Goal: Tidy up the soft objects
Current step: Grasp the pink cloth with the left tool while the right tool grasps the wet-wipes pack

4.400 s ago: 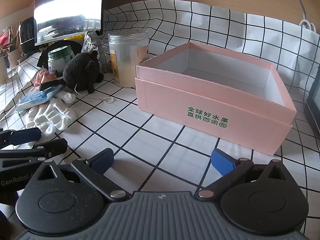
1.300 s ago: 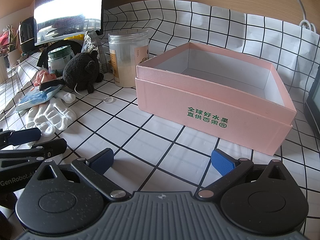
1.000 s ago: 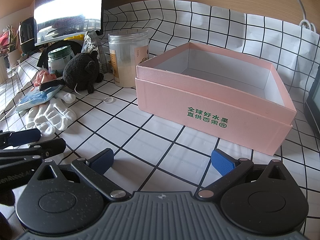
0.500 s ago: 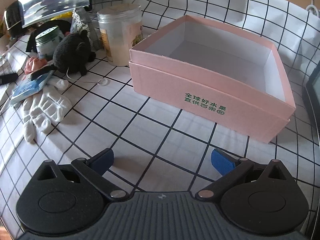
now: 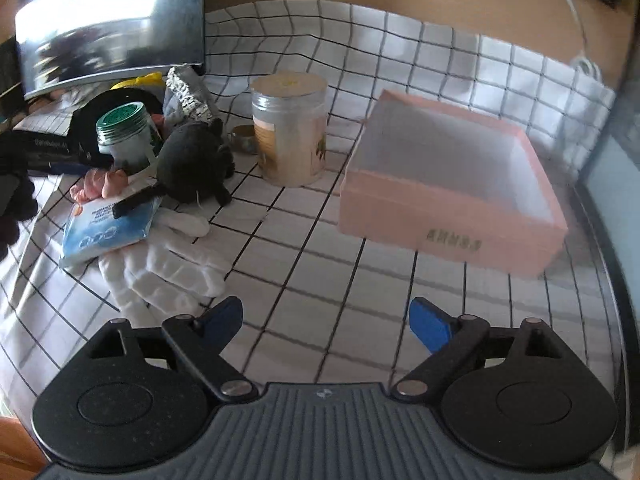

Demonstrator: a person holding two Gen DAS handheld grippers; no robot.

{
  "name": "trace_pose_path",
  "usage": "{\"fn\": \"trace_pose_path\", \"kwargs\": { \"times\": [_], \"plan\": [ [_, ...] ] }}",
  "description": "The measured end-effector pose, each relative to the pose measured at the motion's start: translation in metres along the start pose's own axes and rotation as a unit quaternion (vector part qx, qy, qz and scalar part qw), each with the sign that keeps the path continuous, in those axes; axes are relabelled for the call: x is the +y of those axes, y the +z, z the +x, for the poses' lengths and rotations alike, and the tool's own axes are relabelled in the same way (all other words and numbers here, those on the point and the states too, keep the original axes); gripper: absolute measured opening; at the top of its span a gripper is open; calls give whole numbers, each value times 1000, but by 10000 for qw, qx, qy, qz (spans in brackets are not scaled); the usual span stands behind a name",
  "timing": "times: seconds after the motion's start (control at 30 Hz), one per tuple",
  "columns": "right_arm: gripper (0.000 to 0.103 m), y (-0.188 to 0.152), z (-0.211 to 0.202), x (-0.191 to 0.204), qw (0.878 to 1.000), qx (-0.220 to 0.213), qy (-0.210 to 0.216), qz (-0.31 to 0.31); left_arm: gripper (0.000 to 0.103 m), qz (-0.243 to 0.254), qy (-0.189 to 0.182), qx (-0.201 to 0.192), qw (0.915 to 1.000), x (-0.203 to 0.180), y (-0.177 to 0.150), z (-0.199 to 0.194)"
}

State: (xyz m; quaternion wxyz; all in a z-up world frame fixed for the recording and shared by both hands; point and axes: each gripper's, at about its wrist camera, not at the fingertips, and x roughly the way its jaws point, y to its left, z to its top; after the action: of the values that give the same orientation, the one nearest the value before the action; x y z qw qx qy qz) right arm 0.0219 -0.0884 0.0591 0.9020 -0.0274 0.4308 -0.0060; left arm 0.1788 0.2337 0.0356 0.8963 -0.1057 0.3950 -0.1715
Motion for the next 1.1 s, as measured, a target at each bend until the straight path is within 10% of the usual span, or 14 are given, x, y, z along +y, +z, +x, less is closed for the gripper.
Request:
{"fn": "trace_pose_path", "kwargs": {
  "times": [0.23,0.87,1.1],
  "plan": [
    [91,-2,-4,12,9992,-26,-179,-365,49,199,-388,146,9989,-17,-22,-3],
    [91,0,-6,20,9934,-545,102,-1008,50,1676,383,-363,9844,-69,-64,-64],
    [91,-11,-18,11,9943,-515,35,-936,51,1900,435,141,9807,-72,-56,-28]
  ]
}}
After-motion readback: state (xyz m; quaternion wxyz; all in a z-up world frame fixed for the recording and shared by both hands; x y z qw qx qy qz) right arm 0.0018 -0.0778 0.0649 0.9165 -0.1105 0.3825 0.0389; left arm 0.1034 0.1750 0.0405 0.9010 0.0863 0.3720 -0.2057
